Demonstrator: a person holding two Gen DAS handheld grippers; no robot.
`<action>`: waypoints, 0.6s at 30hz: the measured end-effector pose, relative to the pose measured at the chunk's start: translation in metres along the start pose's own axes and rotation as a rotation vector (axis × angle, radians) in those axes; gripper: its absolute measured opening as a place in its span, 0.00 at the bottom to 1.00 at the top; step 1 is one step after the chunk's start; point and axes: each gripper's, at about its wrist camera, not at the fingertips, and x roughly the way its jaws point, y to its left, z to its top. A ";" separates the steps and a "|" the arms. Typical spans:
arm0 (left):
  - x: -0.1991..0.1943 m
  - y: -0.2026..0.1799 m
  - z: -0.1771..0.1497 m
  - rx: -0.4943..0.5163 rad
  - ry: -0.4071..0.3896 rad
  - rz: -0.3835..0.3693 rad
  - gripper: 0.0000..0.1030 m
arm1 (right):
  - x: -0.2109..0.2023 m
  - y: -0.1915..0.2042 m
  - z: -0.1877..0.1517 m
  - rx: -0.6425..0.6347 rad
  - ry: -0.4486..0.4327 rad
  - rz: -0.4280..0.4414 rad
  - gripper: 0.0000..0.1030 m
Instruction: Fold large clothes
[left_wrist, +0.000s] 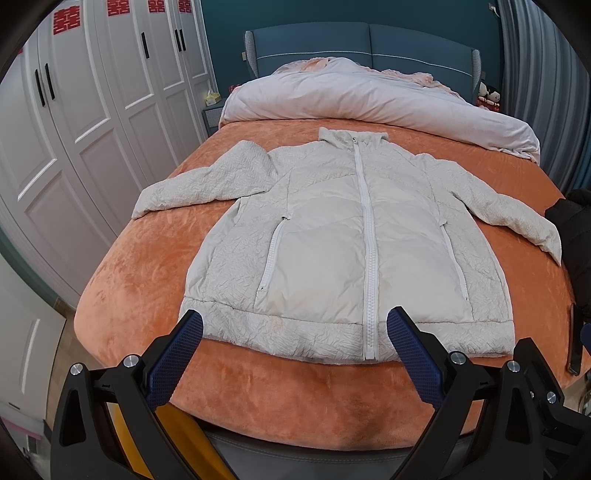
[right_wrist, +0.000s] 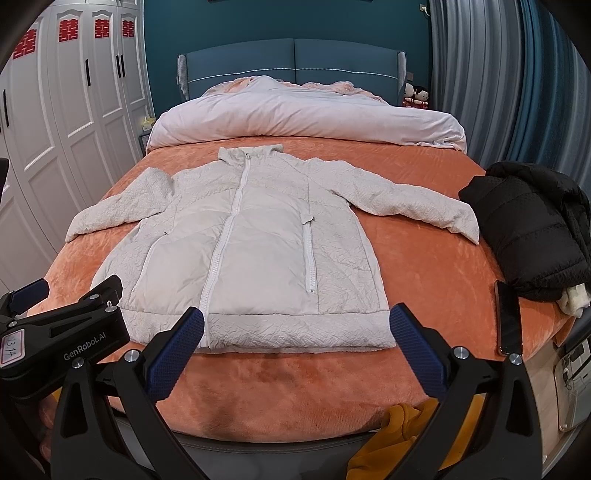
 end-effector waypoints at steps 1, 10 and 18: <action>0.000 0.000 0.000 -0.001 0.000 0.000 0.94 | 0.000 0.000 0.000 0.001 0.001 0.001 0.95; 0.001 0.001 -0.002 0.000 0.007 0.001 0.94 | 0.002 0.000 -0.001 -0.002 0.011 0.000 0.95; 0.018 -0.001 -0.002 0.006 0.043 0.006 0.94 | 0.018 0.000 -0.001 -0.014 0.054 0.005 0.95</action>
